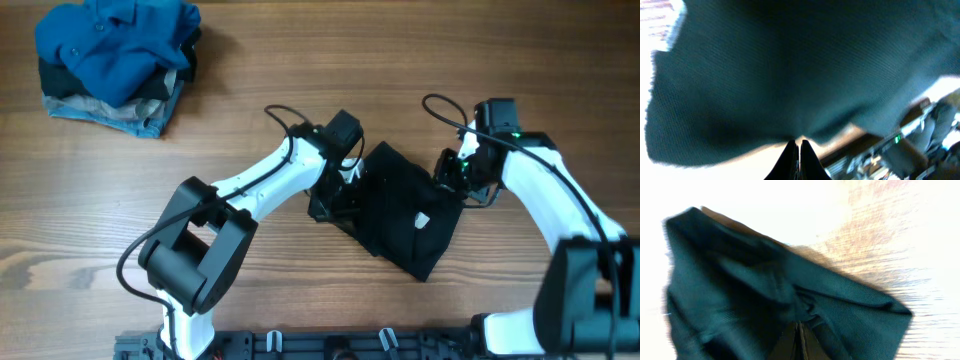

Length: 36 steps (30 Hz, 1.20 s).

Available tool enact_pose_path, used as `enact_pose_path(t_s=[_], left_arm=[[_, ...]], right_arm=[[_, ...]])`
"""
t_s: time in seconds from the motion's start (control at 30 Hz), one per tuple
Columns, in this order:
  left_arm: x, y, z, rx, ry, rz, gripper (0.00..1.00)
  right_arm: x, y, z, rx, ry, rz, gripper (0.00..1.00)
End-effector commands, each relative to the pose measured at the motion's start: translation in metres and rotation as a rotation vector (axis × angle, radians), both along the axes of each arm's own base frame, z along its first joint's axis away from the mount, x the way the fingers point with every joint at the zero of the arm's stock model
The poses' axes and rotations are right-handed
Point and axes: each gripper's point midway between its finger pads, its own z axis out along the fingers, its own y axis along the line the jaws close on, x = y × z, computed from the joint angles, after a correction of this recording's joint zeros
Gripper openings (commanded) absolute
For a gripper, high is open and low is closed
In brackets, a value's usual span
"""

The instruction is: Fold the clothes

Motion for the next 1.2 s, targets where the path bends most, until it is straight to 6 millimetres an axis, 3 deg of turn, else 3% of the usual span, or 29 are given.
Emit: enact_pose_path(t_s=[0.0,0.1,0.23,0.3,0.4,0.53,0.6,0.73,0.9,0.93,1.07,1.13,1.17], left_arm=[[0.007,0.012,-0.025,0.086,0.065,0.19,0.04],[0.033,0.011,-0.035,0.056,0.042,0.276,0.04],[0.09,0.012,-0.032,-0.061,-0.109,0.347,0.04],[0.127,0.012,-0.022,-0.151,-0.24,0.35,0.04],[0.173,0.017,0.001,-0.238,-0.382,0.382,0.04],[0.205,0.022,0.034,-0.283,-0.509,0.313,0.04],[0.206,0.023,0.044,-0.284,-0.518,0.268,0.07],[0.188,0.03,0.049,-0.226,-0.447,0.209,0.28],[0.148,0.04,0.038,-0.16,-0.271,0.192,0.31],[0.14,0.042,0.036,-0.146,-0.248,0.177,0.31],[0.109,0.044,0.031,-0.103,-0.156,0.118,0.41],[0.097,0.04,0.03,-0.088,-0.126,0.093,0.67],[0.094,0.038,0.03,-0.086,-0.121,0.084,0.73]], right_arm=[[0.016,-0.007,0.037,-0.053,-0.155,0.005,0.05],[0.021,-0.006,0.052,-0.052,-0.228,0.034,0.05],[0.025,0.004,0.056,-0.022,-0.275,0.125,0.06],[0.025,0.005,0.052,-0.021,-0.266,0.143,0.13],[0.025,0.009,0.042,0.001,-0.233,0.15,0.13],[0.023,0.041,0.036,0.142,-0.249,0.305,0.09],[0.024,0.05,0.034,0.176,-0.255,0.34,0.09],[0.022,0.045,0.012,0.15,-0.174,0.284,0.08],[0.013,0.074,0.019,0.324,-0.23,0.453,0.07],[0.014,0.07,0.016,0.3,-0.214,0.427,0.07],[0.009,0.002,-0.022,-0.069,-0.018,0.102,0.04],[0.002,-0.01,-0.033,-0.138,0.018,0.088,0.04],[-0.001,-0.01,-0.038,-0.139,0.032,0.089,0.04]])
